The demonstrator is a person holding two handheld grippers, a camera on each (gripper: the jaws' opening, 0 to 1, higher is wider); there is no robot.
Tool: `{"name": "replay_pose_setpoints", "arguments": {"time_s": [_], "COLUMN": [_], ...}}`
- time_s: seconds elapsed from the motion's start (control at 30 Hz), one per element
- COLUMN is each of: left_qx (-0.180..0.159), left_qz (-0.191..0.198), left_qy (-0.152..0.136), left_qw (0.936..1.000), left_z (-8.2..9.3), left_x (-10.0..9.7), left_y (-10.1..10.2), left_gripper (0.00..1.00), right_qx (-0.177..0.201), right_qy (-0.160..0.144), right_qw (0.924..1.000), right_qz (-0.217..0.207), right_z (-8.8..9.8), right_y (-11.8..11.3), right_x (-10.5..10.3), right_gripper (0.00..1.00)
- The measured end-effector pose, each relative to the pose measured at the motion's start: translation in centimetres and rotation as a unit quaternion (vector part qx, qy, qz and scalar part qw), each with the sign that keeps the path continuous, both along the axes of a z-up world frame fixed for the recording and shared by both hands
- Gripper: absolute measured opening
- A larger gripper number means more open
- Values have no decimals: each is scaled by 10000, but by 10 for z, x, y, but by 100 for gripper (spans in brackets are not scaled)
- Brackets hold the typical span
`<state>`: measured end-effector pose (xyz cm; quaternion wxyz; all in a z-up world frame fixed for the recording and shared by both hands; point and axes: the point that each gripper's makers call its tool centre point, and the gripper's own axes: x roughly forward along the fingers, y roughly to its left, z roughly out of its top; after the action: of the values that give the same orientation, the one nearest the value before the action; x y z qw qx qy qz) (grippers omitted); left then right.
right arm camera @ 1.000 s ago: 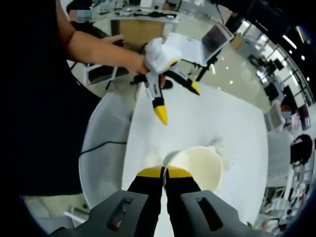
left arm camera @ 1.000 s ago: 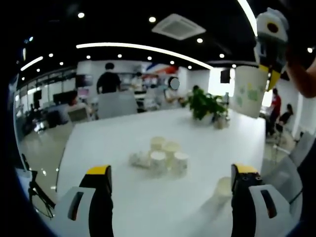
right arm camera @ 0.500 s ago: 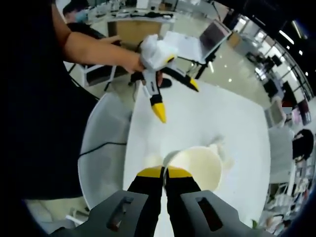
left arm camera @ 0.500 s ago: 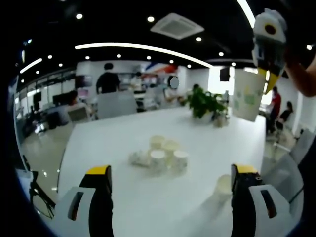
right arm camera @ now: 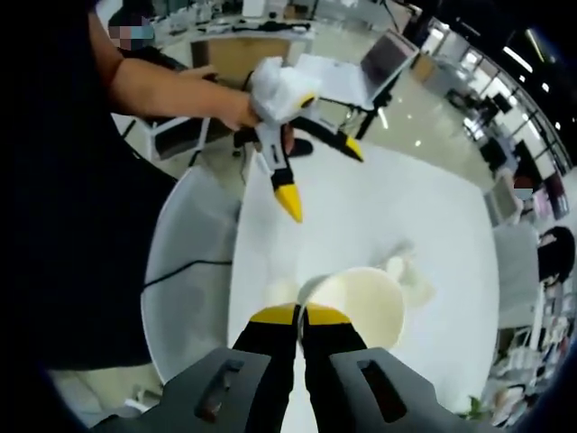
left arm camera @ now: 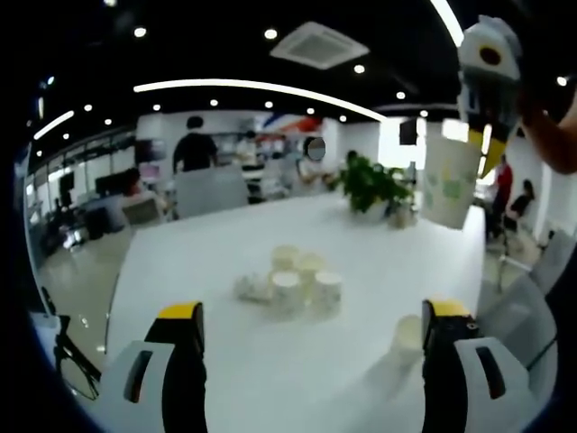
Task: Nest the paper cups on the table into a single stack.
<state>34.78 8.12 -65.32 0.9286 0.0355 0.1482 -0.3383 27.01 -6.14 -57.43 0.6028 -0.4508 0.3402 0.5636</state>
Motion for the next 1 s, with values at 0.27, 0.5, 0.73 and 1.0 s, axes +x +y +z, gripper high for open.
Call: {"name": "replay_pose_setpoints", "arguments": {"time_s": [0.27,0.5,0.73,1.0], "left_qx": [90,345,287,264], "left_qz": [-18,-237,-231,-219], "left_qy": [15,1,84,30], "left_qw": [10000,9991,9993,9994], "left_z": [-4,-10,-13,-13], "left_x": [-1,-8,-9,-9], "left_y": [1,-4,-3,0], "left_gripper": [98,98,98,98], "right_qx": [11,-4,7,-28], "right_qy": [100,104,187,236], "right_qw": [9998,9999,9996,9995], "right_qz": [-146,-135,-211,-210], "right_z": [-14,-23,-29,-38], "right_y": [-3,-1,1,1], "right_x": [0,-2,-3,-7], "right_gripper": [0,0,0,0]}}
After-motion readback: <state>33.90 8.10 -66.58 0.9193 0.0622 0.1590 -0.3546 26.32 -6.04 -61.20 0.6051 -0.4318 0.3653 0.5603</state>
